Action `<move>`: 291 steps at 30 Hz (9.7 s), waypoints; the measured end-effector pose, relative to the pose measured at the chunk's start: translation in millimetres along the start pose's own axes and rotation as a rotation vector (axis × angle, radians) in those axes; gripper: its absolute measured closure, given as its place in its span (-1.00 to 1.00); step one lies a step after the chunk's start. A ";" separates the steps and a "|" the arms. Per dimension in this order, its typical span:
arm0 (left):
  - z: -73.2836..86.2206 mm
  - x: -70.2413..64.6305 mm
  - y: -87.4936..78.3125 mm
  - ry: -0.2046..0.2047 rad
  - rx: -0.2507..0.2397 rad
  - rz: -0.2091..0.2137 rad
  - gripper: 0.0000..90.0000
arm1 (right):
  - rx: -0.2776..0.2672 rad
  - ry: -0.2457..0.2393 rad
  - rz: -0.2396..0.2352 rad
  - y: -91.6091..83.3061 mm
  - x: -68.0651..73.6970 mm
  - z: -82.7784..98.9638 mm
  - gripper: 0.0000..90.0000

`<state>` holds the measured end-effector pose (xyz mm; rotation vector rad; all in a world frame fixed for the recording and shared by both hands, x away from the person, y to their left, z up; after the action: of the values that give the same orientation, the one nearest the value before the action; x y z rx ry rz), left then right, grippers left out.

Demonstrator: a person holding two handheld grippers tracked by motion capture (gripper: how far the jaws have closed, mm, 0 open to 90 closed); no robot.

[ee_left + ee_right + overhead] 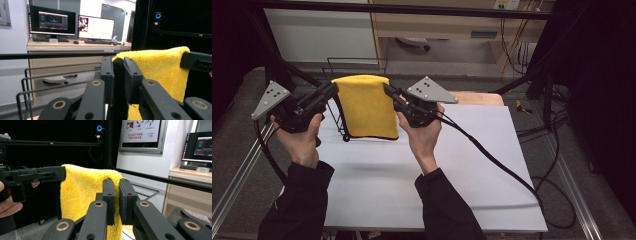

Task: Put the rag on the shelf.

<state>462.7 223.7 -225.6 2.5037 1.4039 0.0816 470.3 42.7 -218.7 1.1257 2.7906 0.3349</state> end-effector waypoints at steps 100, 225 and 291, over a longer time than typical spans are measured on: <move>-118.1 87.4 105.7 0.083 -0.145 -0.062 0.76 | -0.182 -0.096 0.069 134.8 -36.3 -95.8 0.89; 28.1 84.4 -16.0 0.086 0.313 0.054 0.58 | 0.316 -0.105 -0.155 58.1 2.7 77.1 0.81; 168.4 48.6 -53.0 0.050 0.566 0.110 -0.47 | 0.446 0.087 -0.006 -74.2 -82.4 112.4 -0.64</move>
<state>474.7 256.4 -405.4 3.0486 1.4663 -0.2719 500.7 -48.5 -343.9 1.2035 3.0329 -0.2625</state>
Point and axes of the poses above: each handheld gripper's, and its own axes: y roughly forward along the jaws, z roughly out of its underside, x roughly to its left, the point moved 9 cm from there along y, roughly forward along the jaws, and after that the axes turned 12 degrees about -x, right-handed, at the moved point
